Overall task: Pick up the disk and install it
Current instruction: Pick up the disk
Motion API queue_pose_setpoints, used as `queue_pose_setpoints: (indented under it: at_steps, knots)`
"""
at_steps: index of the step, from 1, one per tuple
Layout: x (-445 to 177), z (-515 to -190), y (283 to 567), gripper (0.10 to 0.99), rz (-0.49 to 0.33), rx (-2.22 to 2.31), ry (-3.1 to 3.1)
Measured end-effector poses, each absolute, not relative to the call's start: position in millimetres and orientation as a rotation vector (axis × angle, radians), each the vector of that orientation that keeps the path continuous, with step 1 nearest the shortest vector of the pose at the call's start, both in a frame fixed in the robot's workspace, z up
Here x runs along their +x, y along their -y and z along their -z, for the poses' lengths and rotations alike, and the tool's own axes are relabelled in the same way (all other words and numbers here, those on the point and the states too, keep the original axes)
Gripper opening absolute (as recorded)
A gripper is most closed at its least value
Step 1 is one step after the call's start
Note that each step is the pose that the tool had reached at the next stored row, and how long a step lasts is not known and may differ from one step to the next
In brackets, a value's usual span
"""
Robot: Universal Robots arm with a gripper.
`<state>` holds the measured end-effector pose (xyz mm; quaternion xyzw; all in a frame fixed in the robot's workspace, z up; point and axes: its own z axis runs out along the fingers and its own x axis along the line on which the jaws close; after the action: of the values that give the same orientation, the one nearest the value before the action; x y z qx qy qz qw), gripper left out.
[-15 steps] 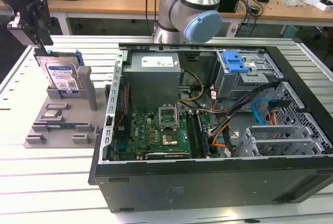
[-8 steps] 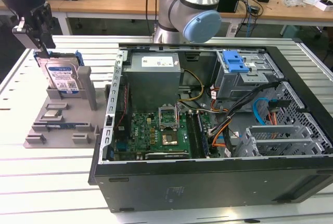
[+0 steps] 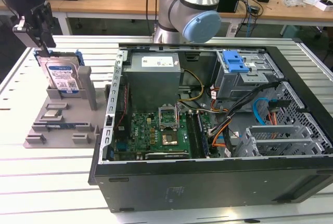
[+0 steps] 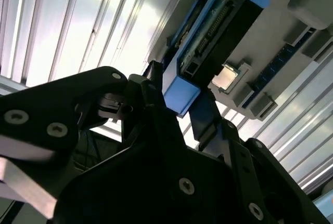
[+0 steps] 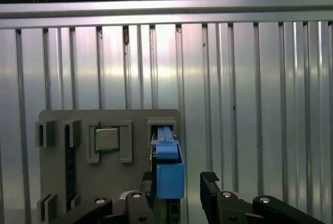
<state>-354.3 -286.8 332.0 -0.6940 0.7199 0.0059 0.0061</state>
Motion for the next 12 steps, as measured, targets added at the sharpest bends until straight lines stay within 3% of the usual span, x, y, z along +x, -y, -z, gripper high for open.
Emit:
queue_pose_setpoints:
  at_steps: [4,7,12]
  knots:
    - [-354.3,-333.9,288.5,0.482,-0.012,-2.175,-2.256]
    - [-347.9,-312.0,290.2,0.482,-0.014,-2.179,-2.260]
    - [-343.6,-303.6,290.2,0.482,-0.014,-2.179,-2.260]
